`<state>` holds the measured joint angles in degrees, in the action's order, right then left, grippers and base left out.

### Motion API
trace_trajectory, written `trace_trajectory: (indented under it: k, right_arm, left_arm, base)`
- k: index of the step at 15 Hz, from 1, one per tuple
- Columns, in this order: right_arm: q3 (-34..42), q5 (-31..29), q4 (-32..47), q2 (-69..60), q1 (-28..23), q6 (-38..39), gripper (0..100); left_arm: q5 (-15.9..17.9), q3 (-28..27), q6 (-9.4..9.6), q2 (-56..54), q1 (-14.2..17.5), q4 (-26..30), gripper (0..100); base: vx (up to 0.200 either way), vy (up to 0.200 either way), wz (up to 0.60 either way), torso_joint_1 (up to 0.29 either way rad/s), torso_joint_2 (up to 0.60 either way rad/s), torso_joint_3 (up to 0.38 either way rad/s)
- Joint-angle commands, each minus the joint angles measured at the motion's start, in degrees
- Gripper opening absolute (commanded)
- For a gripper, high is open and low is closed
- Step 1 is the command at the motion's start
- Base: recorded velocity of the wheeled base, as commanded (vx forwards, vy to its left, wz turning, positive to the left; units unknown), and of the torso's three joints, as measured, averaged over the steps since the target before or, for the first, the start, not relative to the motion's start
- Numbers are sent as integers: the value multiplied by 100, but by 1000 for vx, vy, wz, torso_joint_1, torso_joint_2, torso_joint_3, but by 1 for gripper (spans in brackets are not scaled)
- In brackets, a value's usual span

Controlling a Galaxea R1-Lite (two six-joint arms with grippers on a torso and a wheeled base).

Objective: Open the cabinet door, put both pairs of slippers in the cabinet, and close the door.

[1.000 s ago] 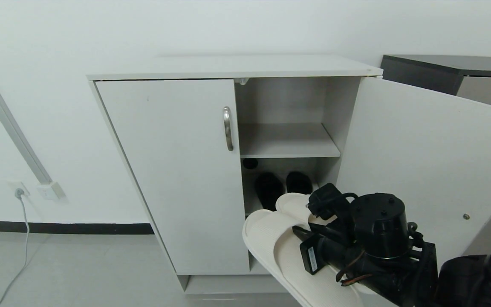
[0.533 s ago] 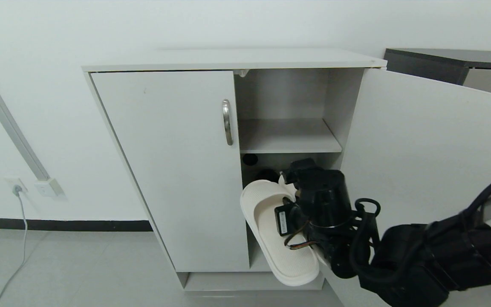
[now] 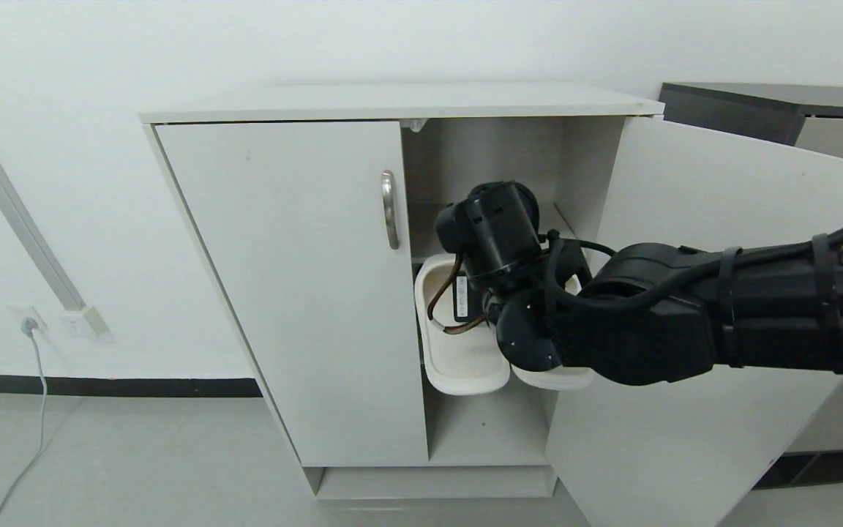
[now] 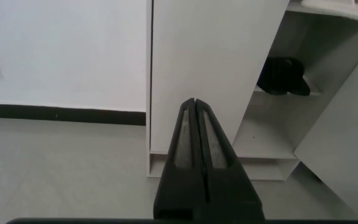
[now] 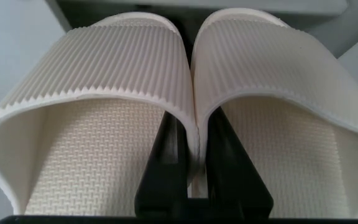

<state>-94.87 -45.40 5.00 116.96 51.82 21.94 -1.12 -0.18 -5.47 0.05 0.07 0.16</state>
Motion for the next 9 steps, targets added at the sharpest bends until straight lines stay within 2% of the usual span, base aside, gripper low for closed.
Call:
trace_trajectory:
  k: [1, 7, 9]
  right_arm:
    - [-120, -48, -52, 20, -23, -32, 0]
    - [-85, -48, -87, -6, -155, -138, 0]
    - [-76, -48, -131, -15, -190, -138, 0]
  left_arm:
    - [-11, 1, 2, 4, 1, 2, 0]
    - [-11, 1, 2, 4, 1, 2, 0]
    - [-2, 1, 11, 4, 1, 2, 0]
  base:
    - [0, 0, 0, 0, 0, 0]
    - [0, 0, 0, 0, 0, 0]
    - [200, 0, 0, 0, 2, 2]
